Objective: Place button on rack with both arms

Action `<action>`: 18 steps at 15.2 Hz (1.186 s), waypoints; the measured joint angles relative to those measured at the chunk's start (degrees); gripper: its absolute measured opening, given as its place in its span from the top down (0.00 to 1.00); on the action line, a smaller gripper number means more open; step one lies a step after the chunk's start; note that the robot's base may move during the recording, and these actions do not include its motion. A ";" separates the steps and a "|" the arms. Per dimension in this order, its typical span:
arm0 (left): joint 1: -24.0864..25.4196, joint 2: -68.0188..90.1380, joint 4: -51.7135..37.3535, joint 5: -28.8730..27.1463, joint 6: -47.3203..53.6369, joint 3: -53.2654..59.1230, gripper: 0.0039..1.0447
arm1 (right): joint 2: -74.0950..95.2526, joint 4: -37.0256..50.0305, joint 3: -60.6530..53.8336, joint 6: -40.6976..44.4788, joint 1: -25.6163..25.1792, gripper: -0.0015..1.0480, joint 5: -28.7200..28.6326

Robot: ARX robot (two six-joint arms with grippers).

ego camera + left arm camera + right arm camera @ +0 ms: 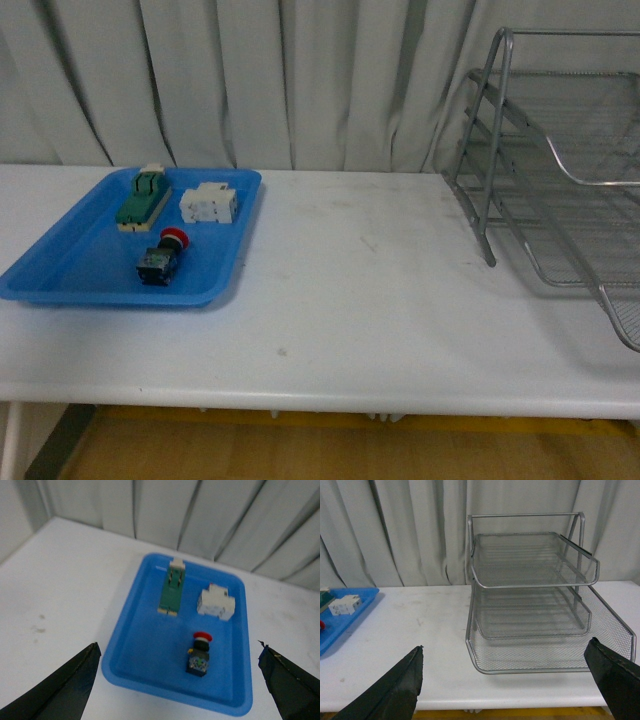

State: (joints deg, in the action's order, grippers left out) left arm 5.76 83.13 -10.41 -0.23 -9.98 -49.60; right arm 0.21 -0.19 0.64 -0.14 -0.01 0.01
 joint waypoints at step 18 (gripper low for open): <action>-9.88 47.84 16.00 -3.52 13.14 -37.88 0.06 | 0.00 0.00 0.00 0.00 0.00 0.06 0.00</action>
State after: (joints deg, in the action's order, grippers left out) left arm -4.12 130.98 5.58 -3.75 3.16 -87.48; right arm 0.21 -0.19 0.64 -0.14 -0.01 0.01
